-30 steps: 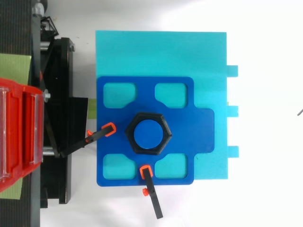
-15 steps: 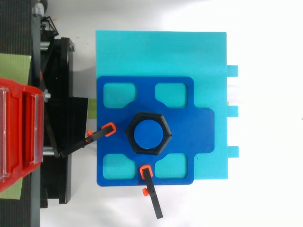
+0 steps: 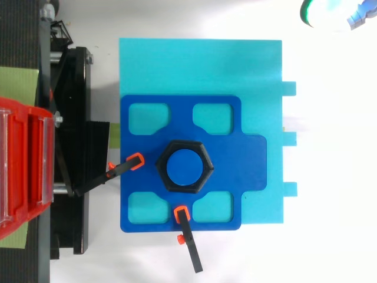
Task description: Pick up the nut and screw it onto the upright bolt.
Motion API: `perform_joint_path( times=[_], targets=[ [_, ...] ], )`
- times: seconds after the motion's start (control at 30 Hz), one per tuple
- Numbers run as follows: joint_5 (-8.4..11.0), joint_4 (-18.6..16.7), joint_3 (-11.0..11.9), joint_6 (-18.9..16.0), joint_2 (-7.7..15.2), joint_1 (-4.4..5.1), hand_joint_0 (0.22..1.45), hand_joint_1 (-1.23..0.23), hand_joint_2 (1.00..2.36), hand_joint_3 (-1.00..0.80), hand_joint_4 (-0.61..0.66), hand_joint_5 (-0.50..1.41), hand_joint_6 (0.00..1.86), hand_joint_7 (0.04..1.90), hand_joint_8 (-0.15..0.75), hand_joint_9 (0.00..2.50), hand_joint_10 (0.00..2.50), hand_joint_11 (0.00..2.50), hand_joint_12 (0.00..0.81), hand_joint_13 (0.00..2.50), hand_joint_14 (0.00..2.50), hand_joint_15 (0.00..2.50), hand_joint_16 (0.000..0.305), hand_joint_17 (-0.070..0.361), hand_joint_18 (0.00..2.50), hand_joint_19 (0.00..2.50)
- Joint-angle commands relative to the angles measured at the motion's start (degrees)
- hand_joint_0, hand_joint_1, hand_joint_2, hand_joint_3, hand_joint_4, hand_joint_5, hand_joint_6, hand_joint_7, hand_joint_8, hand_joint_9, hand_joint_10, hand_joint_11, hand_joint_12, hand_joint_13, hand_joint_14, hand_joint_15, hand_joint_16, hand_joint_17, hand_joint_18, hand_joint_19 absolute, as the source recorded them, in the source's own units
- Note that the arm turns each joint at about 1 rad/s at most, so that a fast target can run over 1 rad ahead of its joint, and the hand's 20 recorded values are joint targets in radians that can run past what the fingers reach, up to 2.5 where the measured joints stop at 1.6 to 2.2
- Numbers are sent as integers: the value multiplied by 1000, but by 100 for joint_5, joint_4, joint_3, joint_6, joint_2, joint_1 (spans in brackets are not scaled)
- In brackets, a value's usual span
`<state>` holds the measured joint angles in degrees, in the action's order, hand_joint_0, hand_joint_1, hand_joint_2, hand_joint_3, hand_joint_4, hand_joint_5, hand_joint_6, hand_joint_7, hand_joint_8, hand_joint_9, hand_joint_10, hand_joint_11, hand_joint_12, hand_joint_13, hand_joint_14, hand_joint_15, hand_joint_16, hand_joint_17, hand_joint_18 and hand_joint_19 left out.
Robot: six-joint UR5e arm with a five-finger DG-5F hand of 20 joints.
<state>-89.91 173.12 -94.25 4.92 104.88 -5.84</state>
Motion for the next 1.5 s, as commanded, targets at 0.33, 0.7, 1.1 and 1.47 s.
perform_joint_path(
  times=[0.33, 0.7, 1.1, 1.47],
  targets=[
    [0, 2, 3, -53, -2, -4, 485, -399, 1000, -500, 115, -254, 502, 686, 227, 327, 0, 0, 353, 0, 0, 0, 48, 108, 0, 2],
    [0, 2, 3, -53, -2, 4, 482, -401, 1000, -500, 102, -257, 502, 694, 227, 409, 2, 76, 348, 18, 0, 0, 49, 110, 0, 0],
    [0, 2, -6, -53, -2, 4, 482, -424, 1000, -500, 103, -256, 502, 684, 241, 468, 5, 188, 348, 84, 0, 0, 49, 110, 0, 0],
    [0, 2, 3, -53, -2, 4, 482, -425, 1000, -500, 94, -261, 502, 675, 249, 433, 8, 276, 348, 62, 0, 0, 48, 108, 0, 0]
  ],
)
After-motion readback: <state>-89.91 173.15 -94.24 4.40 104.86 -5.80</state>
